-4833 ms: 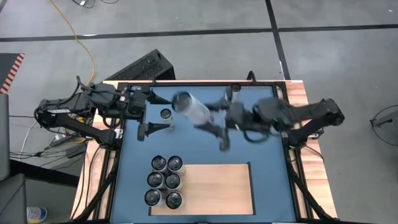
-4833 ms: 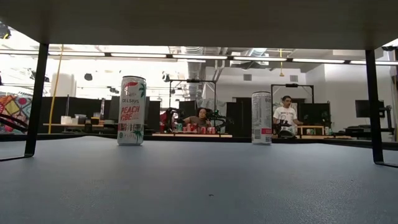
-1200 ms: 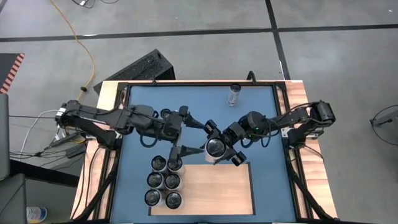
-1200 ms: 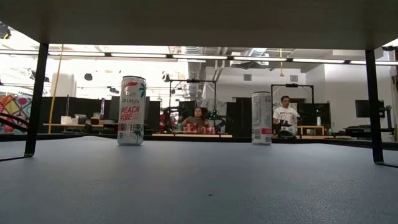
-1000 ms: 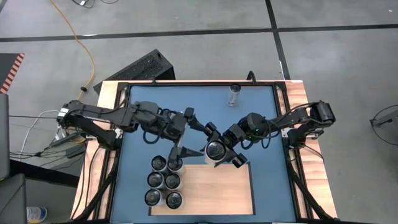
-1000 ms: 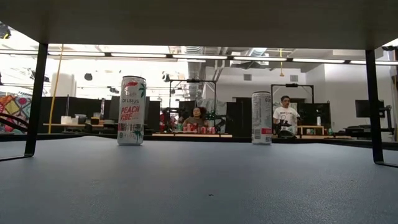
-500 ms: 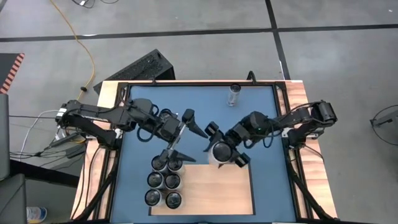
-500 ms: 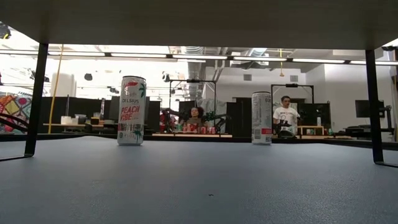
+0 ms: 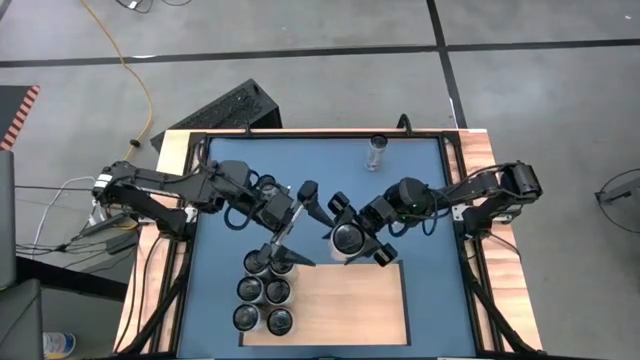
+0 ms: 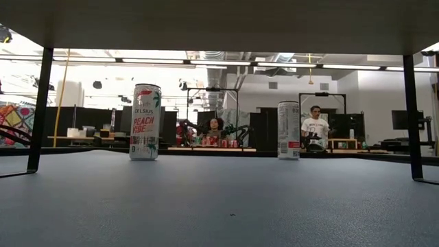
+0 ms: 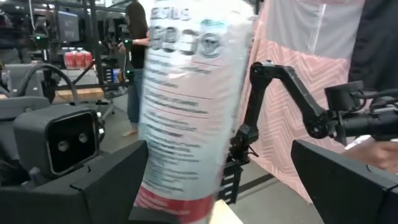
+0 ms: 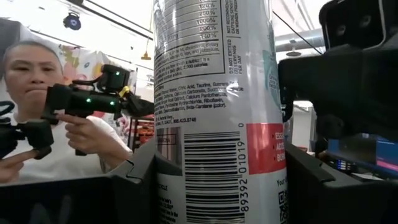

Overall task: Place canned beverage on shelf
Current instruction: Put the bottom right white pink soda can on the shelf

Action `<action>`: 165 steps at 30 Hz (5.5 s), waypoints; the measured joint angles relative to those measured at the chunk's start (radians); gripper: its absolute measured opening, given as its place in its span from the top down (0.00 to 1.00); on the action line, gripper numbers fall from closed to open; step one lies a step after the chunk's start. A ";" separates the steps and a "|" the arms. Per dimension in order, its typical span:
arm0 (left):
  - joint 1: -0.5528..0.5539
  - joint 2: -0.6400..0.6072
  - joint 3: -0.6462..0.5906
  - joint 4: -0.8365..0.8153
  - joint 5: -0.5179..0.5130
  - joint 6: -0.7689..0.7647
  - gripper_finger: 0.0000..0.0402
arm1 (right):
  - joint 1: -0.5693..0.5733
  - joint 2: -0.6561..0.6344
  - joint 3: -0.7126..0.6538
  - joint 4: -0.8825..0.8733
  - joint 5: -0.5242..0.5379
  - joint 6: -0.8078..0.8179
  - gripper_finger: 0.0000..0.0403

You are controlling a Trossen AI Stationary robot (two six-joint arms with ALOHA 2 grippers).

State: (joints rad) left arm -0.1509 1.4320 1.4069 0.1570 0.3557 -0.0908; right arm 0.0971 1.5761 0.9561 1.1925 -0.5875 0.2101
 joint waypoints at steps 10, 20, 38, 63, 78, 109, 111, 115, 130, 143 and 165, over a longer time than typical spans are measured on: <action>0.007 0.026 0.000 0.026 0.006 0.019 0.04 | 0.013 0.000 -0.003 -0.011 0.030 0.017 0.44; 0.007 0.026 0.000 0.016 0.003 0.051 0.04 | 0.011 0.000 -0.003 -0.026 0.030 -0.004 0.44; 0.019 0.026 0.000 0.019 0.108 0.053 0.04 | 0.001 0.000 -0.003 -0.099 0.037 0.029 0.44; 0.037 0.026 0.000 -0.004 0.149 0.083 0.04 | -0.013 0.001 0.006 -0.192 0.082 0.029 0.44; 0.036 0.027 0.000 -0.008 0.150 0.091 0.20 | -0.013 0.001 0.007 -0.203 0.077 0.029 0.44; 0.028 -0.064 -0.001 -0.228 -0.175 0.100 0.37 | -0.075 -0.185 0.009 -0.789 0.262 -0.027 0.27; 0.028 -0.072 -0.001 -0.237 -0.204 0.097 0.37 | -0.078 -0.233 0.009 -0.879 0.318 -0.050 0.27; 0.026 -0.075 -0.001 -0.261 -0.235 0.102 0.37 | -0.067 -0.300 0.007 -0.948 0.412 -0.058 0.27; 0.028 -0.074 -0.001 -0.369 -0.365 0.109 0.37 | 0.157 -0.401 0.008 -0.882 0.914 -0.519 0.26; 0.028 -0.073 -0.001 -0.385 -0.395 0.116 0.37 | 0.171 -0.294 0.164 -0.911 0.951 -0.491 0.08; 0.028 -0.072 0.000 -0.394 -0.400 0.132 0.37 | 0.191 -0.042 0.595 -1.260 0.904 -0.529 0.11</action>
State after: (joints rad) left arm -0.1233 1.3598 1.4071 -0.2366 -0.0445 0.0411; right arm 0.2882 1.5337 1.5513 -0.0671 0.3164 -0.3187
